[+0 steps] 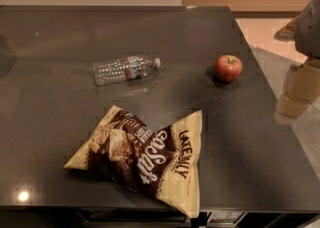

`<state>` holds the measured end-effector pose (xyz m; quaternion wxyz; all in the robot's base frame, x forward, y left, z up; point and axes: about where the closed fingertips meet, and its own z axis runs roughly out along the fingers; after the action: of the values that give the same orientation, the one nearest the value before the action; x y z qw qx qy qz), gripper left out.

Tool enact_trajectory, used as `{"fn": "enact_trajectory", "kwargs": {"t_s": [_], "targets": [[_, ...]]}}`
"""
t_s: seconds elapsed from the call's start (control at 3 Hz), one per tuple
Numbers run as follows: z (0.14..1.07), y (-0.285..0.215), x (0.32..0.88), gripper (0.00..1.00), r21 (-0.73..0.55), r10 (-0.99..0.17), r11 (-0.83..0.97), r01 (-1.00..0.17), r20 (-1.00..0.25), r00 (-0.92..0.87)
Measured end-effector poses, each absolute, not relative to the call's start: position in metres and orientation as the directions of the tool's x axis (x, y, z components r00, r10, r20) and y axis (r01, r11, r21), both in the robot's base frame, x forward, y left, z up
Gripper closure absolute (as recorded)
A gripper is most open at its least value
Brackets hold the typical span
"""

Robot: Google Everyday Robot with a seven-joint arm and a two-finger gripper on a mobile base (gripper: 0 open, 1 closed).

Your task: Pick water bottle

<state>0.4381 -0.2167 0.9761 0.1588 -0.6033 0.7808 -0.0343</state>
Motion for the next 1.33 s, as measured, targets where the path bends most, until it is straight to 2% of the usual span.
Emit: {"fn": "enact_trajectory", "kwargs": {"t_s": [0.33,1.33], "targets": [[0.977,-0.217,0.438,0.00,-0.247,-0.953,0.270,-0.931,-0.207,-0.221],[0.972,-0.174,0.500,0.00,-0.254,-0.972,0.126,-0.959,-0.226,-0.068]]}}
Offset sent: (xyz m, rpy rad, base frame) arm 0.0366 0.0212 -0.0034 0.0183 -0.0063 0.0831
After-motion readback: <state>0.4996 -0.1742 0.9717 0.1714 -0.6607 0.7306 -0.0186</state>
